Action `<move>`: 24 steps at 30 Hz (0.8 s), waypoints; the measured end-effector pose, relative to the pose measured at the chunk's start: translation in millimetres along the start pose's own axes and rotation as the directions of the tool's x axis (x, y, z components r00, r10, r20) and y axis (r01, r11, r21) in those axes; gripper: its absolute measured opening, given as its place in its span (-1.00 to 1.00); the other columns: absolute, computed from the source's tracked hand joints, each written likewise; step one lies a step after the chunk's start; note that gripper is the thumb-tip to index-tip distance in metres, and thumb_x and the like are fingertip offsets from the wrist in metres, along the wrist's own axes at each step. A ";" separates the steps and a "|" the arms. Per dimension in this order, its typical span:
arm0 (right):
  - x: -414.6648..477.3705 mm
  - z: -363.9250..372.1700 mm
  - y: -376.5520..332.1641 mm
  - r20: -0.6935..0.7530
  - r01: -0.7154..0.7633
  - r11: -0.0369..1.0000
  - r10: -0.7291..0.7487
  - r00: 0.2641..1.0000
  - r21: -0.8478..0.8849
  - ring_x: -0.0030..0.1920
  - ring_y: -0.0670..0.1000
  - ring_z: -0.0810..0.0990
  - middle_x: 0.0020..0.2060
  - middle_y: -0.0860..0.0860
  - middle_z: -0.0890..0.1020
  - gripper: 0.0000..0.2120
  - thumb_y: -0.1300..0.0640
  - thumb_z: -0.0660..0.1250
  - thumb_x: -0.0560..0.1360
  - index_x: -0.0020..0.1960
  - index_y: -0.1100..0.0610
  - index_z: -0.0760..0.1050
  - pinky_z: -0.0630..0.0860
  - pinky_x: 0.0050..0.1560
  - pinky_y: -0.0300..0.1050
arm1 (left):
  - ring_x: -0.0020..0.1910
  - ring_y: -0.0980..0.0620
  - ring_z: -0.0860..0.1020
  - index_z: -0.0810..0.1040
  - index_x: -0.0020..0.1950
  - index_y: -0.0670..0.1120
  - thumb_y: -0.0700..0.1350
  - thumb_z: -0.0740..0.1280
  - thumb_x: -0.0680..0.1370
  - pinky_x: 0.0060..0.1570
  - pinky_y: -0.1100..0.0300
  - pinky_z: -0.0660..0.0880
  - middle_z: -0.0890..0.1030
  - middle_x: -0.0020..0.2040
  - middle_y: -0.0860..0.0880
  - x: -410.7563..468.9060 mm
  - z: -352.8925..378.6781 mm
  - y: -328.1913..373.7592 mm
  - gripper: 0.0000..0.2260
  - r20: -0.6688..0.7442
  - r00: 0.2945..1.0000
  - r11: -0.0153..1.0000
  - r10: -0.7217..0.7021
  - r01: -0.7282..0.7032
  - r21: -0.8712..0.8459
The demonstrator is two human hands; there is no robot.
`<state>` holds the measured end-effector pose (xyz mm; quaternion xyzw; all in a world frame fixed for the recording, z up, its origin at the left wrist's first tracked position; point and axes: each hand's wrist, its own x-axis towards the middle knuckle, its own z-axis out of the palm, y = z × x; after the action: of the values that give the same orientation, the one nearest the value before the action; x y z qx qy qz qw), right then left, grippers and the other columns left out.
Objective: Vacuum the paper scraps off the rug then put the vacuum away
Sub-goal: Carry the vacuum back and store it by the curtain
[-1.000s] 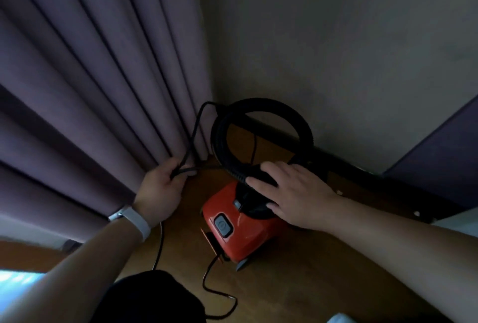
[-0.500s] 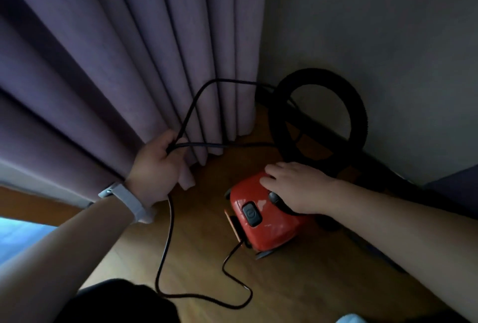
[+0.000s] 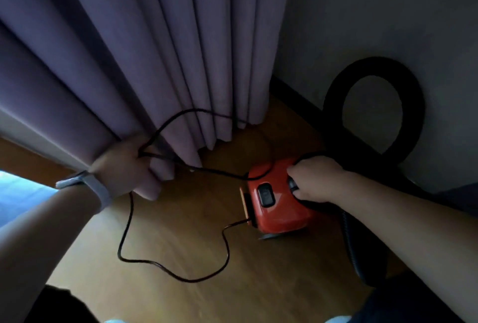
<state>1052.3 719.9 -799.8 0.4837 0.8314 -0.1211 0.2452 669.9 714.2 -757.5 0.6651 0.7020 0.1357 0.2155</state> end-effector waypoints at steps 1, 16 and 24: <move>-0.3 1.4 4.5 0.033 -0.005 0.999 0.004 0.999 0.039 -0.29 -0.07 0.42 -0.19 -0.09 0.49 -0.86 -0.06 0.31 0.50 -0.02 -0.02 0.45 0.31 -0.37 -0.13 | -0.24 -0.01 0.50 0.53 -0.02 -0.03 -0.26 0.35 0.50 -0.19 0.16 0.42 0.57 -0.25 0.01 -4.8 2.3 -4.3 -0.85 0.028 0.998 0.998 -0.049 0.048 0.048; -22.1 -24.0 9.7 -0.004 0.056 0.947 -0.057 0.998 0.316 -0.34 -0.12 0.53 -0.33 -0.12 0.58 -0.79 -0.13 0.45 0.39 -0.24 -0.04 0.49 0.34 -0.43 -0.25 | 0.31 -0.14 0.47 0.15 0.54 -0.05 -0.08 0.47 0.44 0.15 0.10 0.49 0.40 0.35 -0.12 -28.2 42.2 10.1 -0.24 0.513 0.832 0.835 -0.211 -0.119 0.537; -44.1 -52.6 -0.6 -0.130 0.086 0.892 -0.031 0.991 0.443 -0.34 -0.11 0.57 -0.36 -0.11 0.60 -0.73 -0.15 0.48 0.35 -0.30 0.01 0.51 0.42 -0.44 -0.23 | 0.24 0.02 0.45 0.36 0.41 0.09 0.32 0.36 0.47 0.21 0.12 0.44 0.38 0.29 0.08 -55.1 32.4 57.4 -0.41 0.404 0.869 0.870 0.285 -0.412 0.273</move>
<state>1054.7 709.9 -731.9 0.5083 0.8085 -0.2874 0.0734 737.1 660.9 -751.6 0.8231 0.5310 -0.0749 0.1866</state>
